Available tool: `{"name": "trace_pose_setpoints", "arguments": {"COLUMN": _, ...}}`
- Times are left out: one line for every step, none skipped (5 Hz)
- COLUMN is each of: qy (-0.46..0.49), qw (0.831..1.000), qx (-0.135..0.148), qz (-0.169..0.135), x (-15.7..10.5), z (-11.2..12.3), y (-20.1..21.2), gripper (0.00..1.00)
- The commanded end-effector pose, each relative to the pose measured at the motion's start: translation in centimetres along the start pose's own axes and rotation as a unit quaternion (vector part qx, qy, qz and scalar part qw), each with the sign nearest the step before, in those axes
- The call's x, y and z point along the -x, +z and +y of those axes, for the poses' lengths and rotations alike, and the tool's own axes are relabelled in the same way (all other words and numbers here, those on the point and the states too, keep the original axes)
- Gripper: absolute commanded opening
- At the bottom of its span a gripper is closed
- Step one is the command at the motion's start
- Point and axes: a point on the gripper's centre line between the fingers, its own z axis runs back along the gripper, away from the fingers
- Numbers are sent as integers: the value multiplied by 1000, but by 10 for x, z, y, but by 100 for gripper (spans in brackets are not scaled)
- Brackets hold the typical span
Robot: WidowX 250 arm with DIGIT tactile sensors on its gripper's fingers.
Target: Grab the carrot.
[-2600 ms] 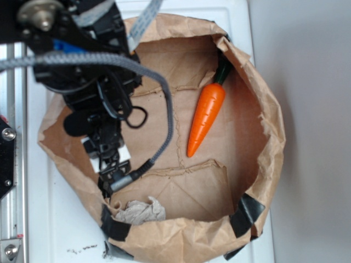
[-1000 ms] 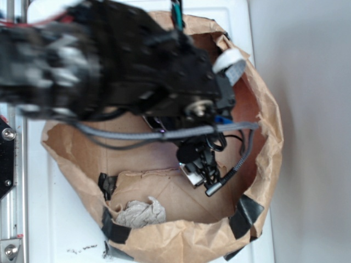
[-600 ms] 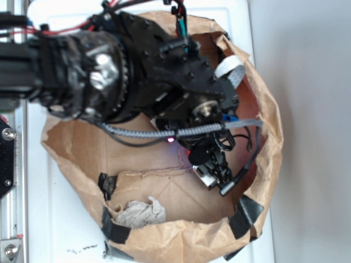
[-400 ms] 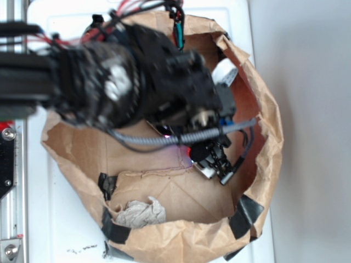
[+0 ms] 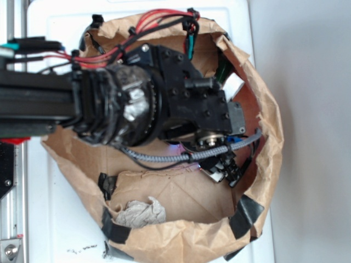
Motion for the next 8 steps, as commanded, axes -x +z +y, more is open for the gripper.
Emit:
{"name": "trace_pose_setpoints", "arguments": {"qy": 73, "qw": 994, "qx": 23, "qz": -83, "x": -23, "z": -8, "y": 12, "gripper": 100}}
{"name": "trace_pose_setpoints", "arguments": {"qy": 84, "qw": 990, "qx": 5, "qz": -112, "x": -38, "z": -15, "y": 0, "gripper": 100}}
{"name": "trace_pose_setpoints", "arguments": {"qy": 87, "qw": 991, "qx": -4, "qz": -102, "x": -47, "z": -22, "y": -8, "gripper": 100}}
{"name": "trace_pose_setpoints", "arguments": {"qy": 82, "qw": 992, "qx": -11, "qz": -92, "x": -52, "z": -27, "y": -13, "gripper": 100}}
{"name": "trace_pose_setpoints", "arguments": {"qy": 79, "qw": 993, "qx": -12, "qz": -90, "x": -52, "z": -30, "y": -14, "gripper": 0}}
{"name": "trace_pose_setpoints", "arguments": {"qy": 71, "qw": 993, "qx": -3, "qz": -90, "x": -50, "z": -28, "y": -7, "gripper": 0}}
{"name": "trace_pose_setpoints", "arguments": {"qy": 63, "qw": 994, "qx": 2, "qz": -93, "x": -47, "z": -24, "y": -5, "gripper": 0}}
{"name": "trace_pose_setpoints", "arguments": {"qy": 59, "qw": 994, "qx": -3, "qz": -94, "x": -46, "z": -24, "y": -8, "gripper": 0}}
